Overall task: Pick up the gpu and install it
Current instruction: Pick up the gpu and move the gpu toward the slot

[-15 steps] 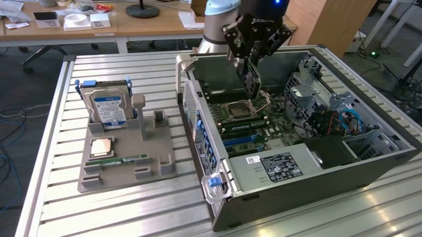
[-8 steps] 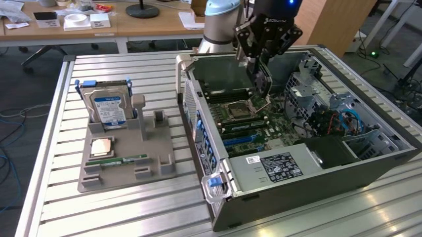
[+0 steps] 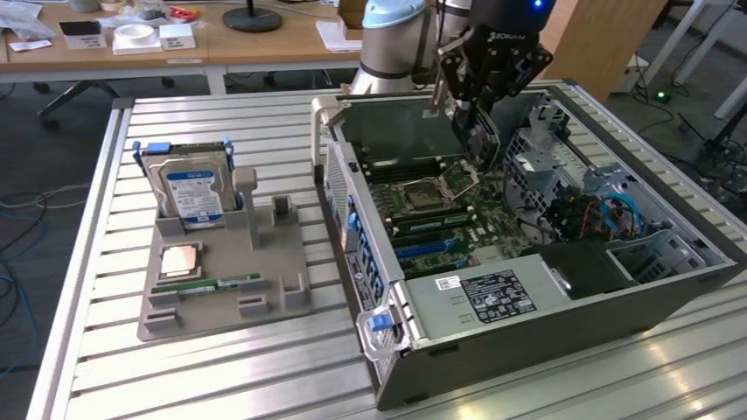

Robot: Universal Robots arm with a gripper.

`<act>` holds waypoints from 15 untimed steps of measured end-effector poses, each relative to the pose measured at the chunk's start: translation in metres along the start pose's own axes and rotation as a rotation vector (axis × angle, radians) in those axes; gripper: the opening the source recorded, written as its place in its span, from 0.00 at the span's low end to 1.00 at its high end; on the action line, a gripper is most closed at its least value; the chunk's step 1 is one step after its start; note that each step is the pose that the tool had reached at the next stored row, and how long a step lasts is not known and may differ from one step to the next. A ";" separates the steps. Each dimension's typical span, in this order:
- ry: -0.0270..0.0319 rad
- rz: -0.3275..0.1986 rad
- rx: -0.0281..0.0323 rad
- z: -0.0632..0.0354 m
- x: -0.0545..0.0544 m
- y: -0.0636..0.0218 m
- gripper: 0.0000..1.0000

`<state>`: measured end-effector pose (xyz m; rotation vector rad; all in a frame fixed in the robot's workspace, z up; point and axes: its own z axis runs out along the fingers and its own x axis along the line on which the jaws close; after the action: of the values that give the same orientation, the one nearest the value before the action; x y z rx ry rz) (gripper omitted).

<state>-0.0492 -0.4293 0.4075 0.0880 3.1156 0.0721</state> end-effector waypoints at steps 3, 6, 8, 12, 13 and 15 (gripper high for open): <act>0.0000 0.000 0.0000 0.0001 -0.005 0.0002 0.26; 0.0000 0.000 -0.0001 0.0002 -0.006 0.0003 0.26; 0.0000 0.000 0.0000 0.0001 -0.006 0.0003 0.26; 0.0000 0.000 -0.0001 0.0002 -0.006 0.0003 0.26; 0.0000 0.000 -0.0001 0.0002 -0.007 0.0004 0.26; 0.0000 0.000 0.0000 0.0002 -0.010 0.0006 0.26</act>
<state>-0.0396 -0.4293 0.4075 0.0878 3.1156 0.0721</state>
